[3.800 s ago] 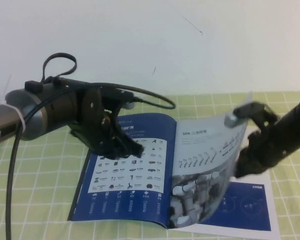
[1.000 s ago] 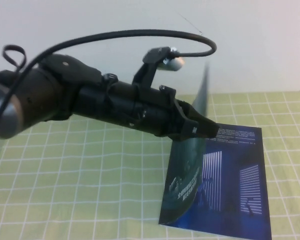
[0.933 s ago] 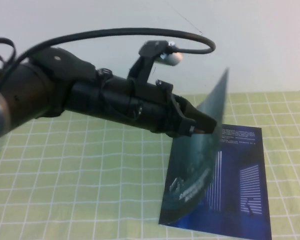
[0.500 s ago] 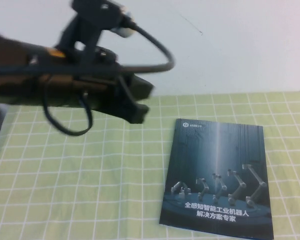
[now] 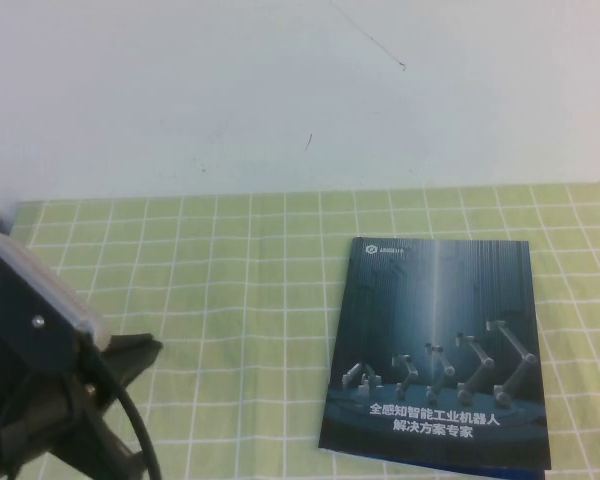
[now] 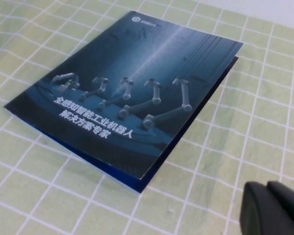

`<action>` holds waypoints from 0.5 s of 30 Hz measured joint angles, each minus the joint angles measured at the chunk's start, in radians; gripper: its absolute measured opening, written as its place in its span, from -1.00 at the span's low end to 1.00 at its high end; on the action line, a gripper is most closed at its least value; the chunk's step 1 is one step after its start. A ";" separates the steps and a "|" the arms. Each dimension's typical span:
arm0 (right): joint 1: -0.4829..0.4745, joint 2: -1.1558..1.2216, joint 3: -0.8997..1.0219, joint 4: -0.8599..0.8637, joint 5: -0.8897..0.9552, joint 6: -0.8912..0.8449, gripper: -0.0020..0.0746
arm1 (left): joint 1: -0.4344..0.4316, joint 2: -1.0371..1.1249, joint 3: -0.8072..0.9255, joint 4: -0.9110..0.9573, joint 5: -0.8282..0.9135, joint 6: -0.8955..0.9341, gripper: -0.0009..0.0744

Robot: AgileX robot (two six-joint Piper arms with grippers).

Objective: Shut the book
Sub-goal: 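Close the open booklet and leave it lying on the table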

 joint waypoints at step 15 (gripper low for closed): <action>0.000 0.000 0.000 0.002 0.000 0.000 -0.95 | 0.341 -0.522 0.341 0.235 -0.054 -0.141 -0.99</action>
